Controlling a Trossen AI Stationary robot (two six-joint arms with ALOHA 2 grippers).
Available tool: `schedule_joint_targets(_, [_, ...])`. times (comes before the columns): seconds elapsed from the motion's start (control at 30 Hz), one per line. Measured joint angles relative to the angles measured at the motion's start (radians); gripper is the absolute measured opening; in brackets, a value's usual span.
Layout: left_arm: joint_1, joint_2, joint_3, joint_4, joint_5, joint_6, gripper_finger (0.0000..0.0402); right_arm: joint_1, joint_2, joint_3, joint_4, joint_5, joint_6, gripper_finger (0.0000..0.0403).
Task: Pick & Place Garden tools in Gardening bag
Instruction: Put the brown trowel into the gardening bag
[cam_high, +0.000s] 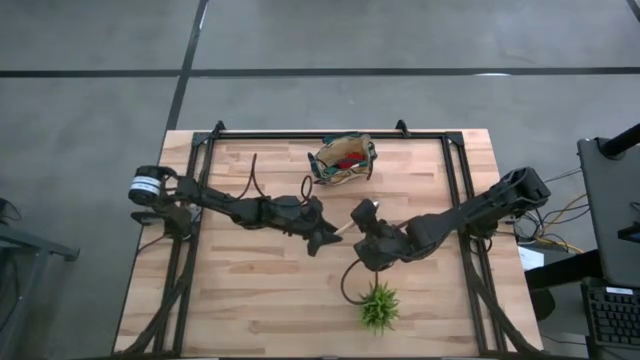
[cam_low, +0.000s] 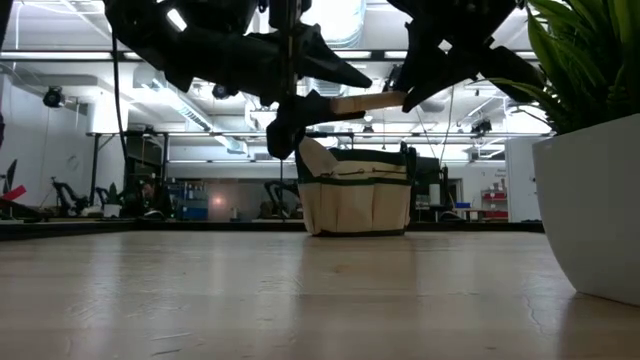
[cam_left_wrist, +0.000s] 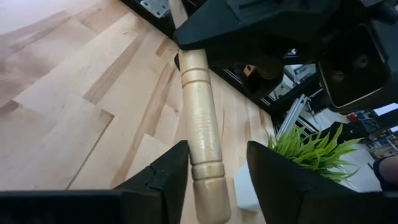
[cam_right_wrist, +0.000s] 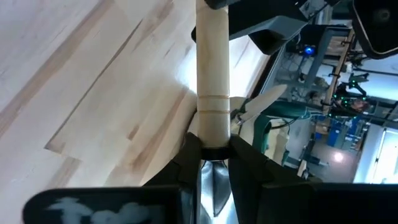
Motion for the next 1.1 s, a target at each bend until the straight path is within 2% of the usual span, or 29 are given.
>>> schedule_joint_targets(0.33, [0.001, 0.0, 0.0, -0.023, -0.006, 0.019, 0.007, 0.0, -0.005, 0.002, 0.019, 0.005, -0.016, 0.0047])
schedule_joint_targets(0.57, [0.001, -0.002, -0.007, -0.007, -0.053, 0.064, 0.0072, 0.002, -0.008, 0.001, 0.02, 0.083, 0.052, 0.0073])
schedule_joint_targets(0.83, [0.0, -0.005, -0.007, 0.02, -0.069, 0.128, 0.007, 0.033, -0.062, 0.001, 0.018, 0.104, 0.071, 0.0116])
schedule_joint_targets(1.1, [-0.002, -0.008, -0.011, 0.015, -0.094, 0.218, 0.007, 0.081, -0.195, 0.001, 0.005, 0.111, 0.194, 0.014])
